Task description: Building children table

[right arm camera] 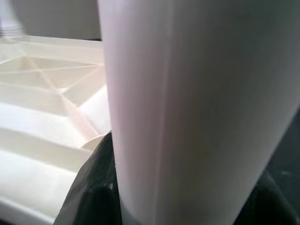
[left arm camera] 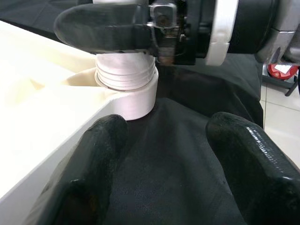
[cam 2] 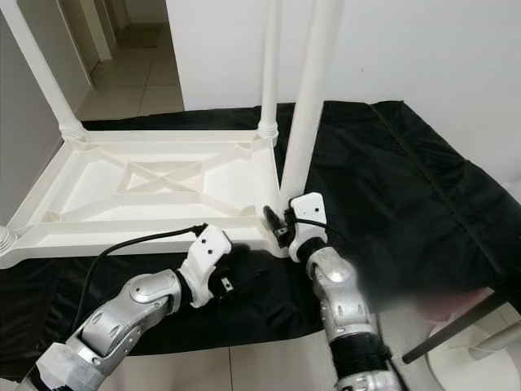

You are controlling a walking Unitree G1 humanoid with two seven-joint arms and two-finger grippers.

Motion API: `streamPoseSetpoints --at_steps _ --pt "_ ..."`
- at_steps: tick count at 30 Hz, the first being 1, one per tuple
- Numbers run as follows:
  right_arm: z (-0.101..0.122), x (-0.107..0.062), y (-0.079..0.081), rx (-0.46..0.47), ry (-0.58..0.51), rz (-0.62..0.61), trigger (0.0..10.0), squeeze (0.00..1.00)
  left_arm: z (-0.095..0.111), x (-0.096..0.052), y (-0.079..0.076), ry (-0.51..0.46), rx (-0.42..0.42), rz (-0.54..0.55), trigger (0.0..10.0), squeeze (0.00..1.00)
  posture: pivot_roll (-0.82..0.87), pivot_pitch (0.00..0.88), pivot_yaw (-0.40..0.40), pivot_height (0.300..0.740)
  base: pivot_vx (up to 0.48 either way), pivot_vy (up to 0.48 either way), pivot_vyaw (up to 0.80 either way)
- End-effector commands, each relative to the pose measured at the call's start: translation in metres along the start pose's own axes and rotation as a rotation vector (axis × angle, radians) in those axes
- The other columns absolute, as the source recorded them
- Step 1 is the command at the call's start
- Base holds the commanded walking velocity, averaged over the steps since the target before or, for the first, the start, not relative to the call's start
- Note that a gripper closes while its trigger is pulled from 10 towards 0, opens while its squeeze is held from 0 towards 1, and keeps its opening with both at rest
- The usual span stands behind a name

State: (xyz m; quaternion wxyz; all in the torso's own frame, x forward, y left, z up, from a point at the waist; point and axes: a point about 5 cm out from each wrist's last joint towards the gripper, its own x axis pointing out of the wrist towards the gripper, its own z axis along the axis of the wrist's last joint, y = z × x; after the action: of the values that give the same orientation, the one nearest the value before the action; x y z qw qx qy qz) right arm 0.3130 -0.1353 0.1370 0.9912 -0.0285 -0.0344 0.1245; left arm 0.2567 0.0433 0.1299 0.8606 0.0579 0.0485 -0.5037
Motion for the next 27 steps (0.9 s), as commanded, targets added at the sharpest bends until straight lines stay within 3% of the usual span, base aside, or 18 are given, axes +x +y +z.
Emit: streamPoseSetpoints --at_steps 1,6,10,13,25,26,27 --pt "-0.006 -0.005 -0.007 0.006 0.049 -0.144 10.0 0.00 0.000 -0.001 -0.009 0.002 0.002 -0.146 10.0 0.00 -0.07 0.011 0.012 0.740 0.000 0.000 0.00" --pt "-0.012 -0.016 0.001 0.052 0.073 -0.360 10.0 0.00 0.000 0.000 -0.010 0.004 0.006 -0.150 10.0 0.00 -0.07 0.006 0.006 0.740 0.000 0.000 0.00" --pt "-0.014 -0.019 0.014 0.098 0.082 -0.421 10.0 0.00 0.000 0.002 -0.011 0.004 0.006 -0.156 10.0 0.00 -0.08 0.004 0.010 0.740 0.000 0.000 0.00" --pt "-0.010 -0.019 0.024 0.104 0.074 -0.424 10.0 0.00 0.000 0.003 -0.013 0.005 0.008 -0.169 10.0 0.00 -0.08 0.001 0.017 0.740 0.000 0.000 0.00" --pt "-0.009 -0.022 0.026 0.087 0.095 -0.432 10.0 0.00 -0.002 0.001 -0.011 0.015 0.018 -0.178 10.0 0.00 -0.09 0.000 0.018 0.740 0.000 0.000 0.00" --pt "-0.008 -0.021 0.026 0.096 0.081 -0.403 10.0 1.00 -0.002 0.001 -0.012 0.015 0.017 -0.177 10.0 0.00 -0.08 0.000 0.013 0.740 0.000 0.000 0.00" --pt "-0.007 -0.021 0.027 0.104 0.071 -0.382 10.0 1.00 -0.002 0.001 -0.013 0.016 0.016 -0.177 10.0 0.00 -0.08 0.000 0.013 0.740 0.000 0.000 0.00"
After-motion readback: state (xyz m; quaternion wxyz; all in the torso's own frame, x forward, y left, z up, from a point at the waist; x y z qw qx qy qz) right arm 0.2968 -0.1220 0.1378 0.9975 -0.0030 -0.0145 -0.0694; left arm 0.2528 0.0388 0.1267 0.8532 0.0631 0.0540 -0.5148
